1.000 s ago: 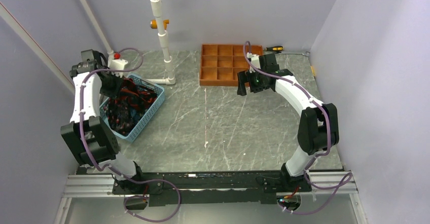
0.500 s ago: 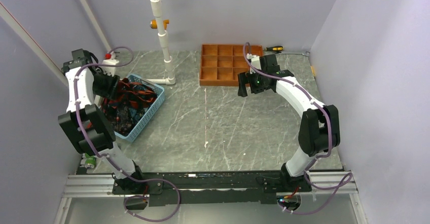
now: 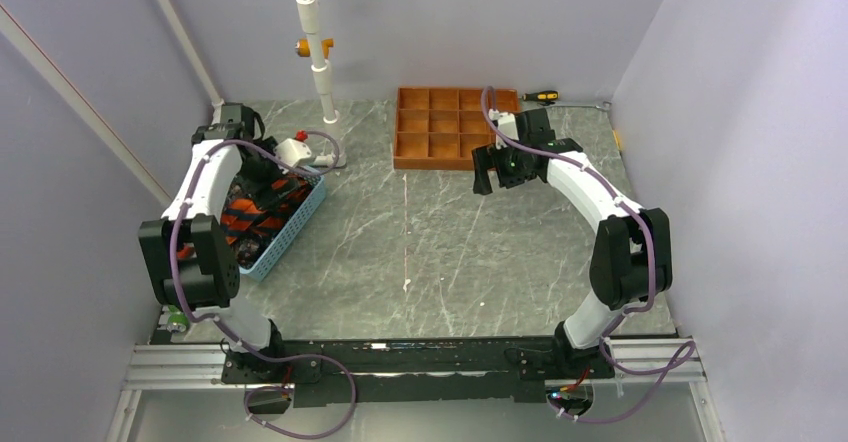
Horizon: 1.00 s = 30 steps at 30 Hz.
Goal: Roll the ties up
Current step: Pick up the tie from the bin.
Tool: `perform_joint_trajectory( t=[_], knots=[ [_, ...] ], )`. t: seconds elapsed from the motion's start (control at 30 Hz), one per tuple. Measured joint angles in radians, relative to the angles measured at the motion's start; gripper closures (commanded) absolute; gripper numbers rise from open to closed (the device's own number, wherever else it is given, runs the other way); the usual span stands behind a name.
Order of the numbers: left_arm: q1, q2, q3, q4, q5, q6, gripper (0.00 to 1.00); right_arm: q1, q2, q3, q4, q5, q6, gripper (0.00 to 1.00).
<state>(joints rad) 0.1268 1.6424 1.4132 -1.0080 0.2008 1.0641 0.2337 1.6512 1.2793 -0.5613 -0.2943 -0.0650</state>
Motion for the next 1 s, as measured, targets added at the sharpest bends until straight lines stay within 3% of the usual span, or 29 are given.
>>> perform_joint_trajectory(
  t=[0.13,0.23,0.3,0.4,0.43,0.63,1.0],
  knots=[
    [-0.031,0.022,-0.002,0.034,-0.037,0.066,0.16,-0.006,0.0,0.0,-0.014,-0.001,-0.004,0.0],
    [-0.037,0.095,-0.001,0.055,-0.076,0.089,0.3,-0.013,0.0,0.0,-0.021,-0.003,-0.003,0.0],
    [-0.037,0.141,-0.003,0.076,-0.1,0.095,0.49,-0.021,0.0,0.0,-0.023,-0.004,-0.003,0.01],
    [-0.037,0.178,-0.005,0.09,-0.118,0.085,0.92,-0.034,0.0,0.0,-0.023,-0.005,-0.003,0.01],
    [-0.036,0.18,-0.005,0.089,-0.116,0.071,1.0,-0.039,0.0,0.0,-0.024,-0.005,-0.003,0.01],
    [-0.023,0.151,0.119,0.026,-0.025,-0.015,1.0,-0.051,0.0,0.0,-0.028,-0.007,-0.003,0.01],
    [-0.031,-0.146,0.534,0.001,0.218,-0.297,1.0,-0.057,0.0,0.027,-0.036,-0.023,-0.011,0.01]
  ],
)
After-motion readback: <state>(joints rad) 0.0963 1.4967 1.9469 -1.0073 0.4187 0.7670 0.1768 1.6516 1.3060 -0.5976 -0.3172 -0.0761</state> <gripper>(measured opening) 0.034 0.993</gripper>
